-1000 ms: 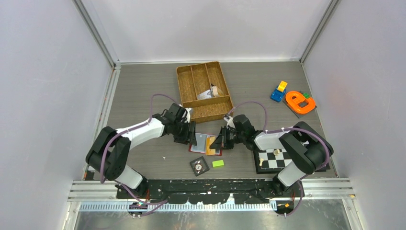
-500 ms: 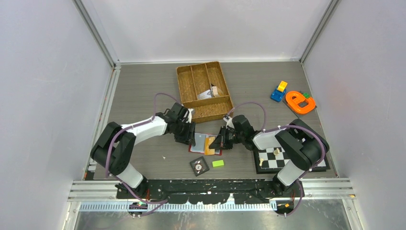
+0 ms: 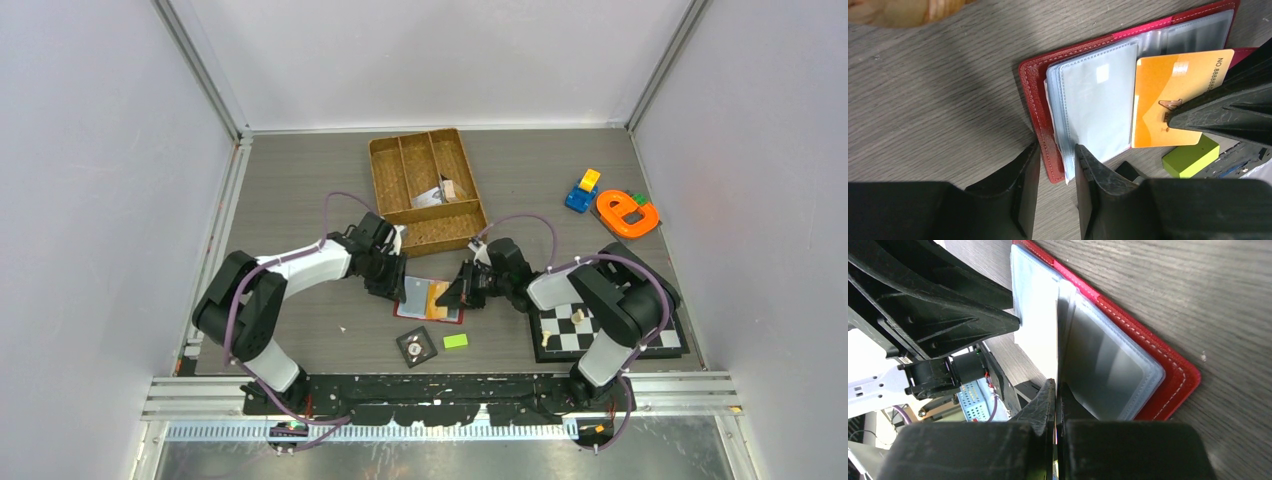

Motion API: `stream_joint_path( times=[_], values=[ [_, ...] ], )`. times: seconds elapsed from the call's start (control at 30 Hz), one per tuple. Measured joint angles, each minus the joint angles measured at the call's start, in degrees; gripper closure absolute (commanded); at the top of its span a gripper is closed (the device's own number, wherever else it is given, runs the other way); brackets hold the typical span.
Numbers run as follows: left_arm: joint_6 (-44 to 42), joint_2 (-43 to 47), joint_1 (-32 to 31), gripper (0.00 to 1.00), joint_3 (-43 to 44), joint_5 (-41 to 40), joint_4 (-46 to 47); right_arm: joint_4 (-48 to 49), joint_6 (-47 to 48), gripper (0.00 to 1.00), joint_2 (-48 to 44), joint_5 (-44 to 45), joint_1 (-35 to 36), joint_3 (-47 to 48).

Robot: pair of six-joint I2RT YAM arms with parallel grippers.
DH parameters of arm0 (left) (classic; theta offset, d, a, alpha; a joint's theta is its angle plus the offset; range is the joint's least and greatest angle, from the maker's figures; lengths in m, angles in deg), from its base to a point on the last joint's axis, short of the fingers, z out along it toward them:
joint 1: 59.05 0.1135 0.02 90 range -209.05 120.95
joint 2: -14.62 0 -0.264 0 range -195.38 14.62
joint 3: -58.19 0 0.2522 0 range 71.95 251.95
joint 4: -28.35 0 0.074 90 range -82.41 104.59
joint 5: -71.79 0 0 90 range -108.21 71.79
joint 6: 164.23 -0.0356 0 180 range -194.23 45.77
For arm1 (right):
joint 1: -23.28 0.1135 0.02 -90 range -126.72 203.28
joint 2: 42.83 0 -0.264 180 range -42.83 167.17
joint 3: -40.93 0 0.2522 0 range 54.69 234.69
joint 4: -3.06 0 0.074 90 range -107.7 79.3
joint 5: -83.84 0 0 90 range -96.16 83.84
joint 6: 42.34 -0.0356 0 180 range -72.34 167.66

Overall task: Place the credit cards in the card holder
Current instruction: Move the card holder to the center of the board.

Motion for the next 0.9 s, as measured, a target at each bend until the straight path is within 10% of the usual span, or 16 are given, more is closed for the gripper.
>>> stream_joint_path(
  times=[0.9],
  values=[
    [-0.8,-1.1,0.2,0.72,1.2,0.0,-1.4,8.2,-2.0,0.99,5.1,-2.2,-1.4,0.0]
  ],
)
